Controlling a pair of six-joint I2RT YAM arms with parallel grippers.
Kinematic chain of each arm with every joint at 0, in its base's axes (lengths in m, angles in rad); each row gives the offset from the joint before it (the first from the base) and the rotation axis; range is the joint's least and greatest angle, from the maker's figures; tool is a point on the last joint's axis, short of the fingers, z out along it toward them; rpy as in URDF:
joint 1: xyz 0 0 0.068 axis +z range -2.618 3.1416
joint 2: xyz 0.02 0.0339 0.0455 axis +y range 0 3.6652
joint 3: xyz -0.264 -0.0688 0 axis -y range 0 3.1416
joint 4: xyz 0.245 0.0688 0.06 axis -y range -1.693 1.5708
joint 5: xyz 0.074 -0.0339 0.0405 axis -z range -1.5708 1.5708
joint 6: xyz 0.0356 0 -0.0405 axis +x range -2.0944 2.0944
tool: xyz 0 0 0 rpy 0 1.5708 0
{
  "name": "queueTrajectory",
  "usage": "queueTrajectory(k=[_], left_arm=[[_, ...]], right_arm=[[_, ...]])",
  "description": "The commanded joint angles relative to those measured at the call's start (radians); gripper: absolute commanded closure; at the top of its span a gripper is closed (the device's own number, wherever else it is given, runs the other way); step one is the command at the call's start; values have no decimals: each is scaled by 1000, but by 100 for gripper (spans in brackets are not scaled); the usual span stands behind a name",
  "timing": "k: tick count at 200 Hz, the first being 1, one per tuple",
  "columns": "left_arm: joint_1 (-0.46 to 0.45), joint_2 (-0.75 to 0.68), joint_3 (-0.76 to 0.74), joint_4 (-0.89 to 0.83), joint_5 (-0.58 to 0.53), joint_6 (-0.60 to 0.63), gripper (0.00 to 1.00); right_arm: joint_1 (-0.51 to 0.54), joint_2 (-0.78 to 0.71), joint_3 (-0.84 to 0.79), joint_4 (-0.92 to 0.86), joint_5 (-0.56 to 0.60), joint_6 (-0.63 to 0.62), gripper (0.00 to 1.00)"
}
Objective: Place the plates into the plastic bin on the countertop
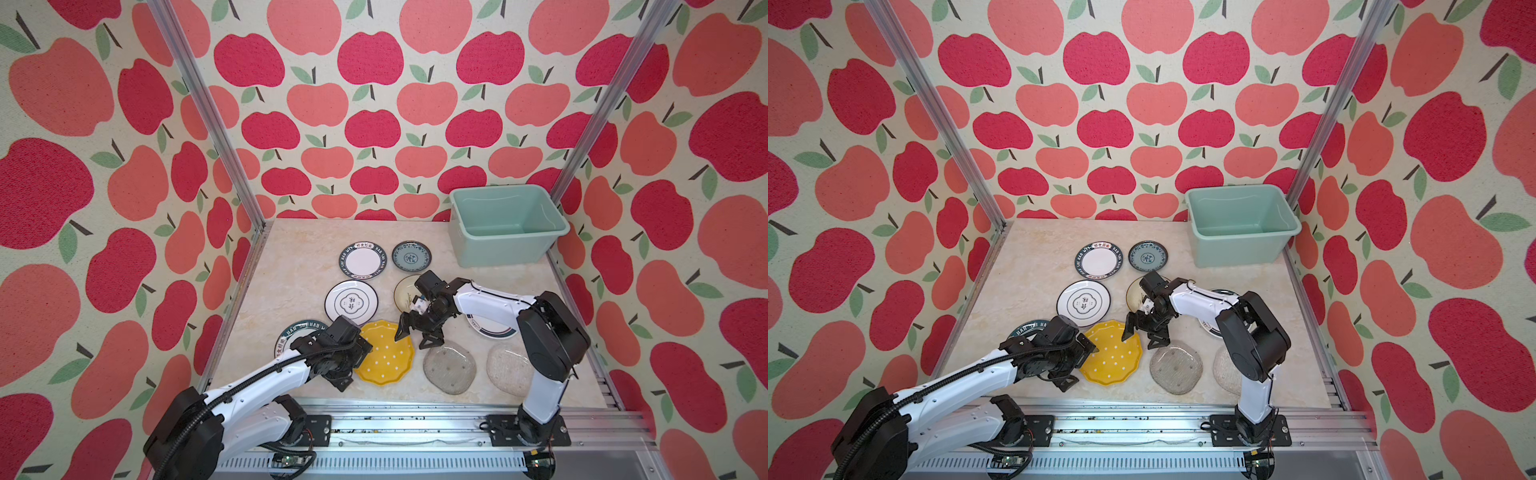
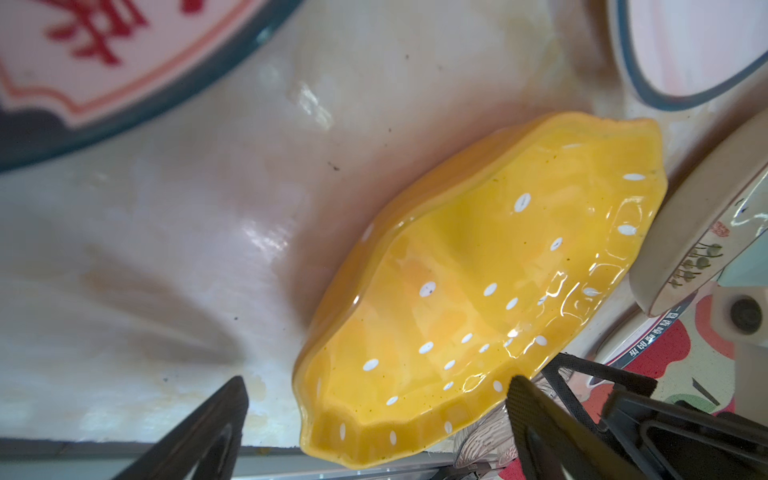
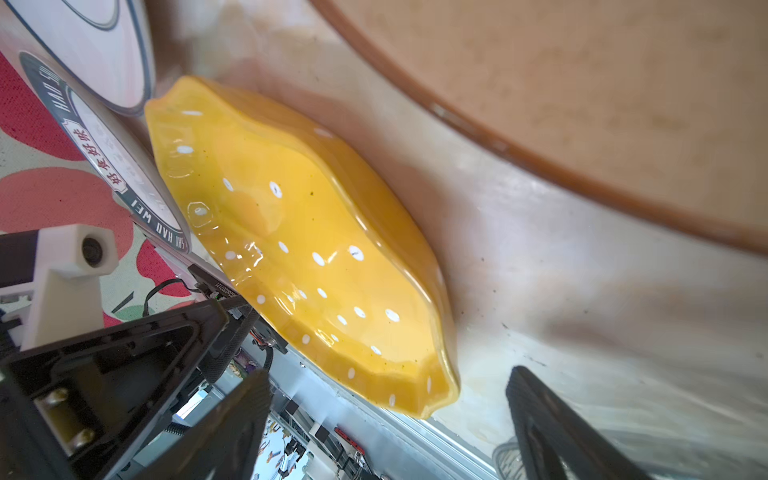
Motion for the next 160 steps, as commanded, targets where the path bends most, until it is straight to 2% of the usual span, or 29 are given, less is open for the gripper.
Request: queueTrajectory(k=[1, 98, 160], left_arm=[[14, 10, -16, 1, 7, 22, 1], [86, 28, -14, 22, 36, 121, 1], [123, 107, -31, 149, 113, 193, 1]], right_arm=[[5, 22, 26, 26, -15, 28, 8], [19, 77, 52, 61, -65, 30, 9], [19, 46, 15, 137, -121, 38, 13]])
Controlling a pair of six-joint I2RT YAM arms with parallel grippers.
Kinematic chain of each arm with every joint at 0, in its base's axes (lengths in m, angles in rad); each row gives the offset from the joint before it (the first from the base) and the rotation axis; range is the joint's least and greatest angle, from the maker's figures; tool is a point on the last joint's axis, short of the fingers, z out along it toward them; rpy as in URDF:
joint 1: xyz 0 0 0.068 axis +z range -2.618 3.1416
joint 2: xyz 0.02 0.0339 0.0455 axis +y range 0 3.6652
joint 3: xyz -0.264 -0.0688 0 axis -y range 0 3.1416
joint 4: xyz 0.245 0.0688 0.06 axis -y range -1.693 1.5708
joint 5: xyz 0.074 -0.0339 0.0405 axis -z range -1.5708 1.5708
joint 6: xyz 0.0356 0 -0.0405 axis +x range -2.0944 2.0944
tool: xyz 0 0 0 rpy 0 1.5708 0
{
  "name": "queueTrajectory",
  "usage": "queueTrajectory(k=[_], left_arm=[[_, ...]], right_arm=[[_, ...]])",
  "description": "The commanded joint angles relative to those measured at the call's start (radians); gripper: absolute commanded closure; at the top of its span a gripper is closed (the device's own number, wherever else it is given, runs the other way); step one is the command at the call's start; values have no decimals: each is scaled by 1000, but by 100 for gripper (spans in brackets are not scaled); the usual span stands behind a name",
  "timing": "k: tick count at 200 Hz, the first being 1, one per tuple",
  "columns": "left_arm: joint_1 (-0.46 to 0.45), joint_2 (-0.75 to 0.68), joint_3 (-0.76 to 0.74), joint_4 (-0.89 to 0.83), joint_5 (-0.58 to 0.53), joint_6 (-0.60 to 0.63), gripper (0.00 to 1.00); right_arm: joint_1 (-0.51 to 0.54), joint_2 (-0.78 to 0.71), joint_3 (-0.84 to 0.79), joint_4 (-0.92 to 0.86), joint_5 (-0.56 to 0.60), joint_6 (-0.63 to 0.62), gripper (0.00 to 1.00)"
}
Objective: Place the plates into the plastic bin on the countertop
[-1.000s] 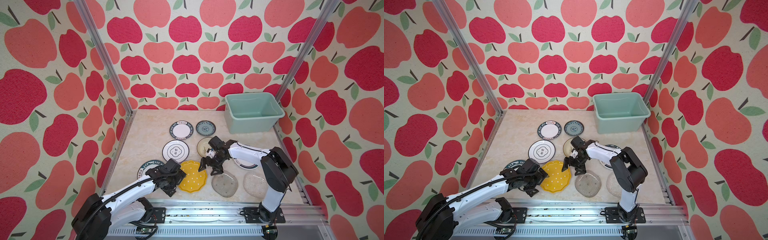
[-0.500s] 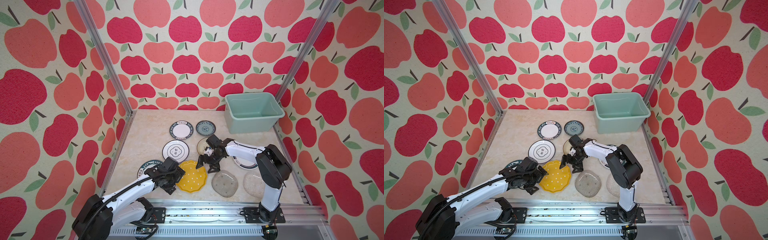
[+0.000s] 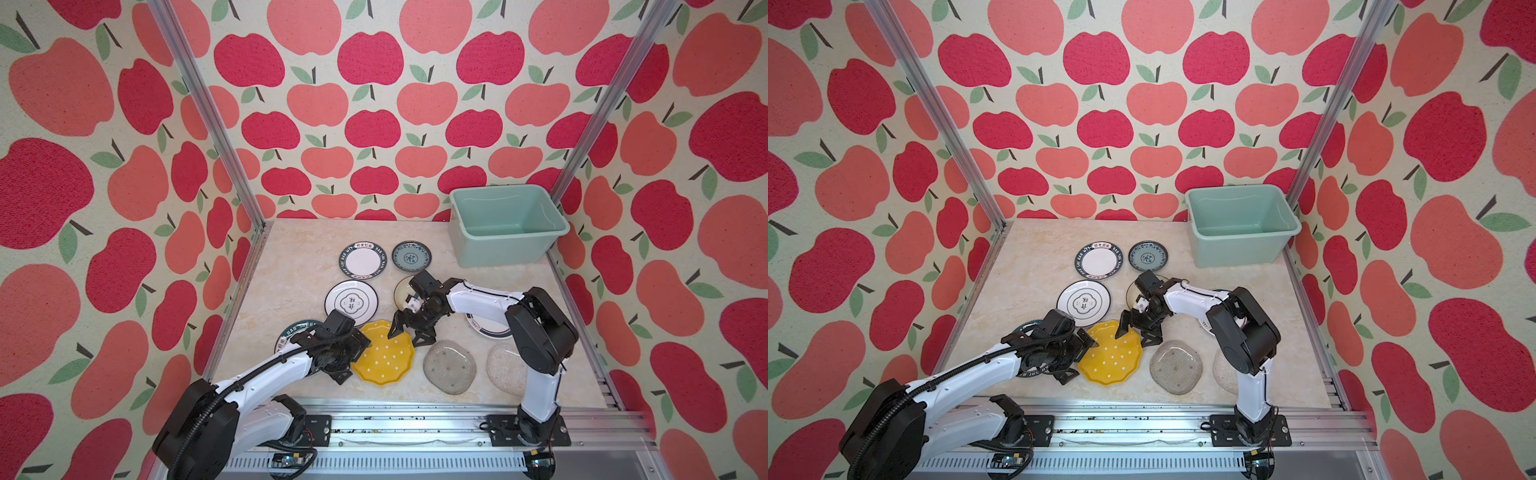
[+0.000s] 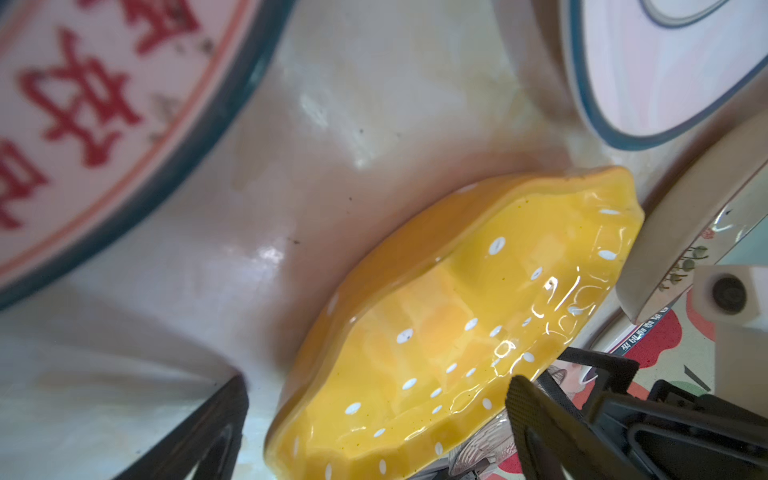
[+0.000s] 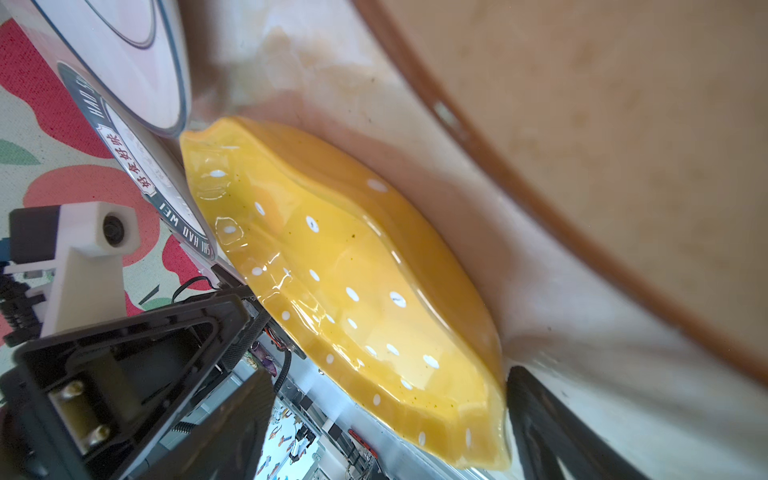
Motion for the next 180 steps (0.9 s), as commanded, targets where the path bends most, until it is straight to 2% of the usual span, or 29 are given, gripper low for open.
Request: queueTrajectory(k=[1, 32, 103, 138, 180], left_arm=[[10, 30, -20, 53, 30, 50, 1], [12, 58, 3, 60, 41, 78, 1], [9, 53, 35, 24, 44, 116, 1], [9, 47, 34, 24, 44, 117, 1], [6, 47, 32, 42, 50, 122, 1]], right_arm=[[6, -24, -17, 64, -63, 17, 13], [9, -54, -40, 109, -107, 17, 18], [26, -203, -69, 152, -38, -6, 22], [30, -184, -76, 184, -62, 13, 29], [60, -142, -62, 241, -113, 29, 30]])
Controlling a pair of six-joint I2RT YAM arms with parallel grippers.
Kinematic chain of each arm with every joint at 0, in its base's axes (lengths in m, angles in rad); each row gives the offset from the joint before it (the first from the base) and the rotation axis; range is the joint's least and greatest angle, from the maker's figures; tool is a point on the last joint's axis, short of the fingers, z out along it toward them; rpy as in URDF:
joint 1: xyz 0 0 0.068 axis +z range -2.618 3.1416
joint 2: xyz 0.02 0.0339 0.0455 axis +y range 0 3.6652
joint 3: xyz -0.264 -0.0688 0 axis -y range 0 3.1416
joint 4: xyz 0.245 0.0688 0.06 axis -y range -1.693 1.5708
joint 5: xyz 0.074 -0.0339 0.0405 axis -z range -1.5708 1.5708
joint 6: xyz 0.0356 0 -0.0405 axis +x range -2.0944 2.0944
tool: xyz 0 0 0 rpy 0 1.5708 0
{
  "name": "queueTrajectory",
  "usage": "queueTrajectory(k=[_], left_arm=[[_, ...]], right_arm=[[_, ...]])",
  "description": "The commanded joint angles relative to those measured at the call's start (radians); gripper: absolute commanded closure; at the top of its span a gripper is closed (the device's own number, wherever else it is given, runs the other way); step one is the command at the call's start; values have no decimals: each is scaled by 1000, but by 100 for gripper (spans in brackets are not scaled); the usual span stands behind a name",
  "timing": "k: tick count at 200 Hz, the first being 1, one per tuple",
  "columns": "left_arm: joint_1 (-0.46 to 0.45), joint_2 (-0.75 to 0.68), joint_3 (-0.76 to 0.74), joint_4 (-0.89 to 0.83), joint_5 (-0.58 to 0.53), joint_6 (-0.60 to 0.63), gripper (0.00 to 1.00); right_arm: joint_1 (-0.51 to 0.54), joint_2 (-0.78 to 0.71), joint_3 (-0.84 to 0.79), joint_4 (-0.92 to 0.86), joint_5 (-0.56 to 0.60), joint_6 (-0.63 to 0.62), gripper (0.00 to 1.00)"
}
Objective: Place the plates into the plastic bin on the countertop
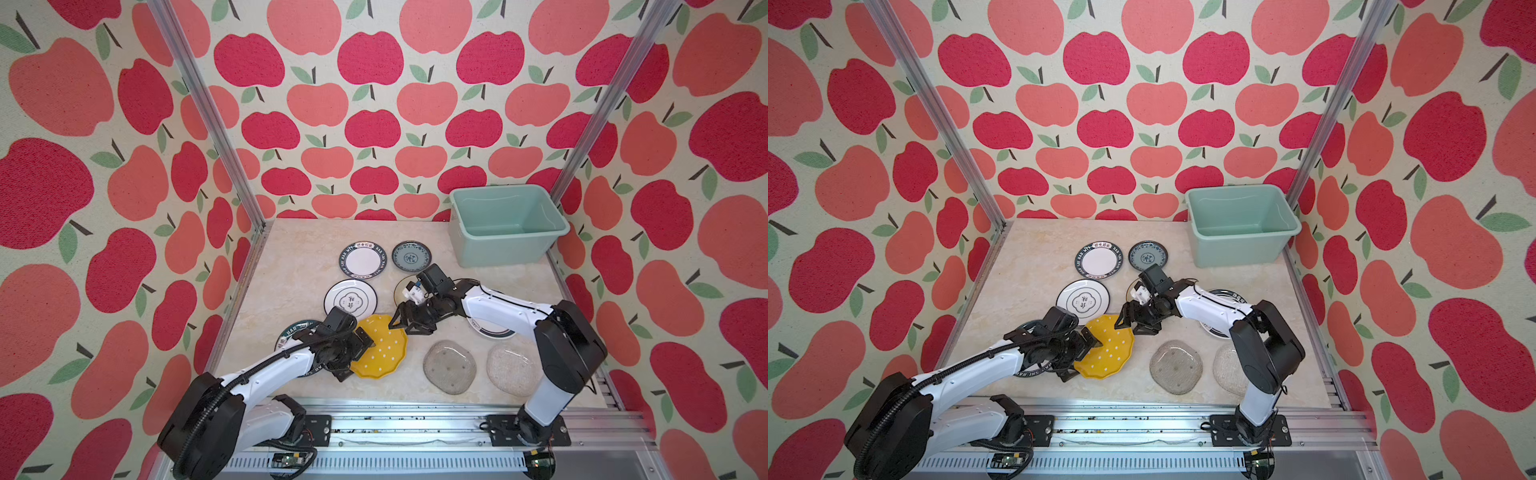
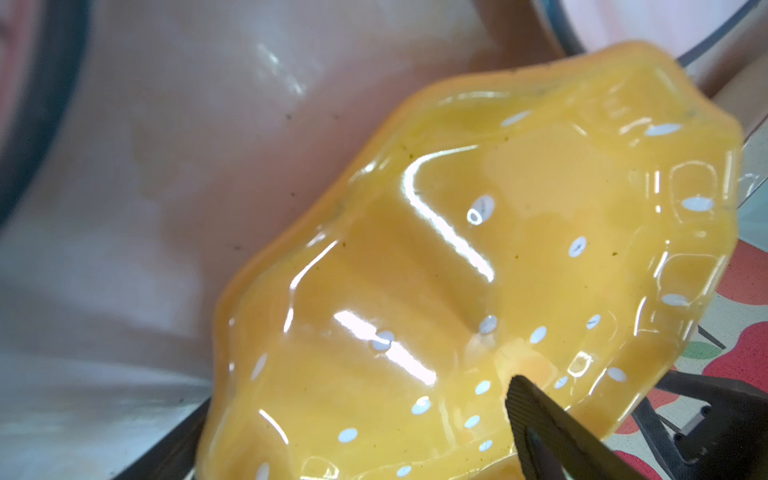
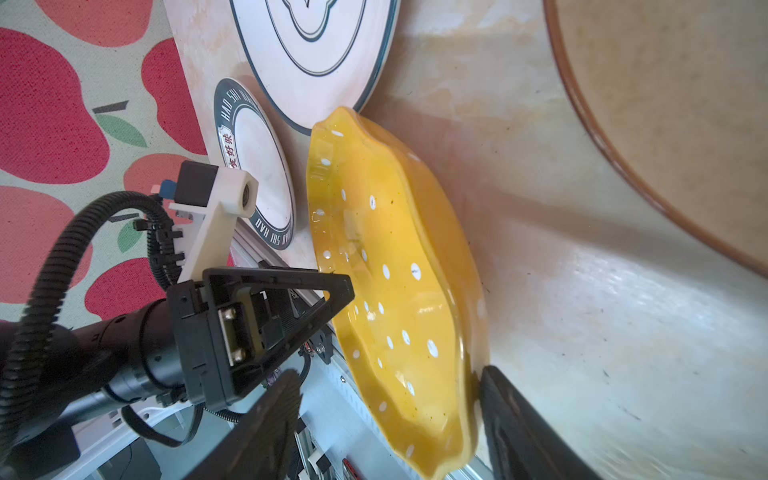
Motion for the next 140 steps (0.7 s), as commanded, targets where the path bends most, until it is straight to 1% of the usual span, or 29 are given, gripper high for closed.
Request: queueTrajectory(k=[1, 46, 59, 81, 101, 140], left_arm=[[-6, 11, 17, 28, -1, 28, 1], [-7, 16, 9, 62, 12, 31, 1], [-7, 16, 9, 67, 15, 32, 1], [-7, 6, 8, 65, 11, 34, 1], [-7, -15, 2, 56, -1, 32, 1], [11, -66, -9, -5, -20, 37, 1]], right_arm=[[54, 32, 12, 89, -131, 24, 30], [59, 65, -4, 163, -172, 74, 29], [59, 65, -6, 165, -168, 78, 30], [59, 63, 18, 51, -89, 49, 29], [59, 85, 39, -24, -42, 45, 28], [60, 145, 101, -128, 18, 31, 25]])
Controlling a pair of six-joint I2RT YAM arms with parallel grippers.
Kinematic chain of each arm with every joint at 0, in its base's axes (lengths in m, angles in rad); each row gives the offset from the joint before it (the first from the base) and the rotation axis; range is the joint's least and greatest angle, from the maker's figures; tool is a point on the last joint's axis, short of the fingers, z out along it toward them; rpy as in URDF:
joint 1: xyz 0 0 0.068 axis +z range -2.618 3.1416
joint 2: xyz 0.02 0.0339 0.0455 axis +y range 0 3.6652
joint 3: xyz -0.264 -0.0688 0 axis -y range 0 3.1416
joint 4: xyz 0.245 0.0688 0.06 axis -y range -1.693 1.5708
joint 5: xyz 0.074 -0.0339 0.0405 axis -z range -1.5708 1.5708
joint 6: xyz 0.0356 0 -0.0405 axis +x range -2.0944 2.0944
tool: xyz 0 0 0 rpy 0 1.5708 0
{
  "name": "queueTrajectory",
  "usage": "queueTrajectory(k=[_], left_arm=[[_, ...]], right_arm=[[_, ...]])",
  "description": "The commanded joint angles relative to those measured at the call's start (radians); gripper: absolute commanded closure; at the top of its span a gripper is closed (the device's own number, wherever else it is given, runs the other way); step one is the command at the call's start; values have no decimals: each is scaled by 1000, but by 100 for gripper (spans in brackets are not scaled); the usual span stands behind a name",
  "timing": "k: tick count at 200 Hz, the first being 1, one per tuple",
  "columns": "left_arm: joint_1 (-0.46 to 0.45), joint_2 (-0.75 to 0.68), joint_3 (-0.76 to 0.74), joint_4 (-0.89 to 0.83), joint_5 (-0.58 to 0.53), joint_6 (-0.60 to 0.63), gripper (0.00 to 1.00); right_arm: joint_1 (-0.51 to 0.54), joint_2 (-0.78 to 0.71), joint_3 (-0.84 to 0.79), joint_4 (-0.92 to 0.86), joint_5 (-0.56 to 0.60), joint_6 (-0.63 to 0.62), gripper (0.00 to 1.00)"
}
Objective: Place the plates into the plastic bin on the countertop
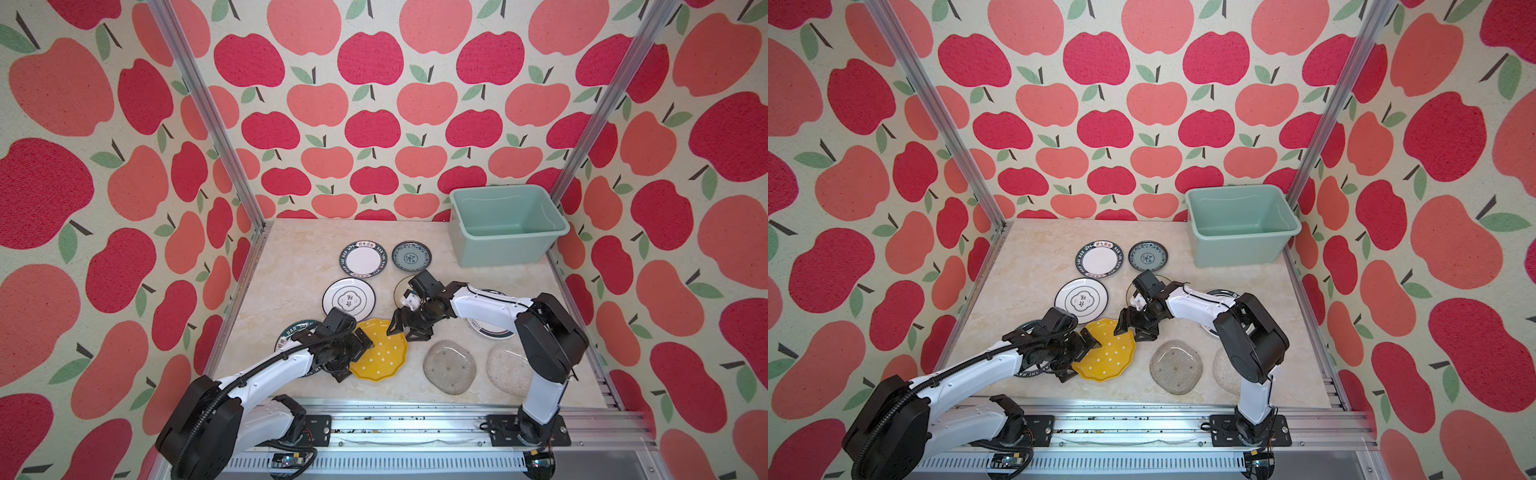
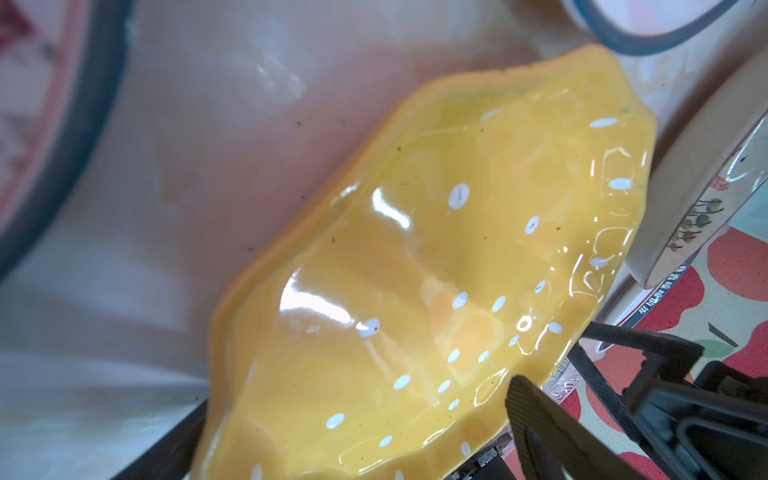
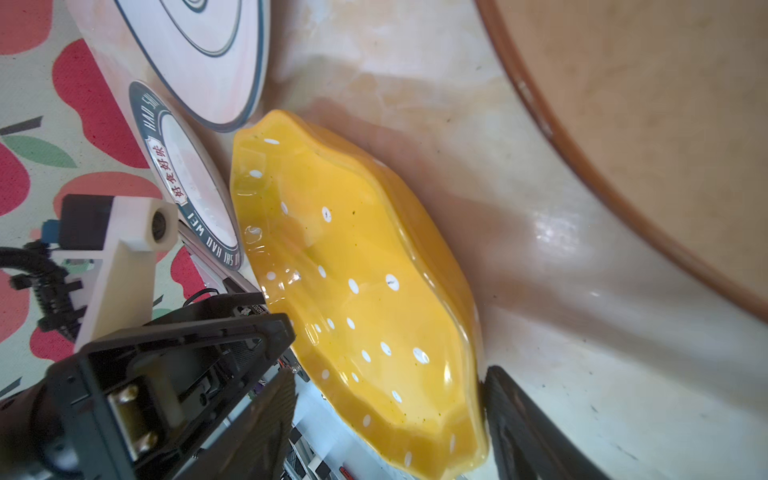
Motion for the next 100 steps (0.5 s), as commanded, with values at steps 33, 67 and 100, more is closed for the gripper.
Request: queueTrajectory(k=[33, 67, 100], left_arm=[[43, -49, 18, -65, 6, 64, 1], [76, -49, 28, -104, 15, 103, 1], [96, -49, 41, -119, 7, 141, 1]], right_arm=[[30, 43, 60, -75, 11, 23, 23], [29, 67, 69, -75, 30, 35, 19], [30, 90, 87, -72, 37, 28, 18]])
